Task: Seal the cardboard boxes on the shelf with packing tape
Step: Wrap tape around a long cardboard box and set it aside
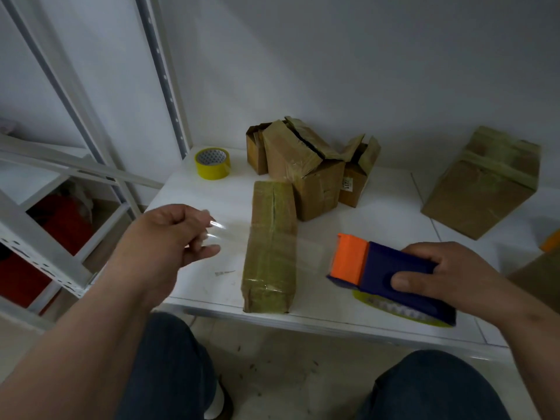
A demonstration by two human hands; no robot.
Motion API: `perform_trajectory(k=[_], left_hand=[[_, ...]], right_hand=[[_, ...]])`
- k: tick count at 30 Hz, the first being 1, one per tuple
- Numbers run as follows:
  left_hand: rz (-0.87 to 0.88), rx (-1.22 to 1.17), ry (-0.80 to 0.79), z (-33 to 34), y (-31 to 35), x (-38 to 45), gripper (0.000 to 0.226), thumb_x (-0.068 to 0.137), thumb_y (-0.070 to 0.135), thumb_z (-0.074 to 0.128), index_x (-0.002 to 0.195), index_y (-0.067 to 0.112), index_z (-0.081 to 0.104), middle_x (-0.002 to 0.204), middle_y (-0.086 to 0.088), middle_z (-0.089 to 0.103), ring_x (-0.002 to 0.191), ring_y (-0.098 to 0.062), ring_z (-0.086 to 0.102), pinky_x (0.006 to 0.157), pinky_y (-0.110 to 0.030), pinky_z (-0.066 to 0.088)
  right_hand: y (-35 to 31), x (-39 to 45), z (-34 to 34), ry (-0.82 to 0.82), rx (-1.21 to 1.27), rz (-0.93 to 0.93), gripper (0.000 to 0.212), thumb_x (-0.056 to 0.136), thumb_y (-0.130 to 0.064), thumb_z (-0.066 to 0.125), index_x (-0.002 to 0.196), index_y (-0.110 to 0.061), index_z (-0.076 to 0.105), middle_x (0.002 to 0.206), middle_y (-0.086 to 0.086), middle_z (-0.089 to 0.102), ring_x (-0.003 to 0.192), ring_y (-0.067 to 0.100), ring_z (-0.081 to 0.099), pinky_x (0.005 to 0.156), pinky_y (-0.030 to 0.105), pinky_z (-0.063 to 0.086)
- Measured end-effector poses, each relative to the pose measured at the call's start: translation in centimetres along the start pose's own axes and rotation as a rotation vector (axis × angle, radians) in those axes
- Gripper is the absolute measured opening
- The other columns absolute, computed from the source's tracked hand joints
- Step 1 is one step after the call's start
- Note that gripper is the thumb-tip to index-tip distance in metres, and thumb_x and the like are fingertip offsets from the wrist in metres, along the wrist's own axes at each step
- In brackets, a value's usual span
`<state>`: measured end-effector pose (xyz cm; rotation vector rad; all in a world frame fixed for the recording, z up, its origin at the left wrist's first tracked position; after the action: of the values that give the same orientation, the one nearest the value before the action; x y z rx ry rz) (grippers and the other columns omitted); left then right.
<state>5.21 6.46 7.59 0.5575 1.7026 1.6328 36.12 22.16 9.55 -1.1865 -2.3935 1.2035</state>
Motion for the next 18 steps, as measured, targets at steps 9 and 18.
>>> perform_trajectory(k=[9,18], left_hand=[[-0.143,0.077,-0.053,0.6,-3.5,1.9,0.019,0.092,0.014,0.063,0.09,-0.004,0.068,0.061,-0.005,0.056,0.058,-0.016,0.051,0.062,-0.028,0.059],[-0.253,0.097,0.003,0.8,-8.3,1.6,0.012,0.091,0.004,0.064,0.088,-0.006,0.07,0.055,0.0,0.062,0.056,-0.018,0.05,0.059,-0.029,0.059]], right_hand=[[1.7,2.1,-1.3,-0.061,-0.031,0.107,0.065,0.038,-0.083,0.067,0.069,-0.026,0.074,0.068,0.003,0.072,0.059,0.016,0.068,0.052,0.019,0.047],[3.2,3.8,-0.8,-0.142,-0.159,0.201,0.051,0.06,-0.062,0.066,0.08,-0.016,0.074,0.073,0.001,0.074,0.065,0.016,0.07,0.062,0.026,0.048]])
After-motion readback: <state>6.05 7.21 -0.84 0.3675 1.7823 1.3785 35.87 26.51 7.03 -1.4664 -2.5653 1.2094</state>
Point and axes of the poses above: each hand's wrist, its own x-axis towards the middle knuckle, its own z-axis out of the palm, y = z × x, the point moved 8 cm from there along x, towards the middle knuckle
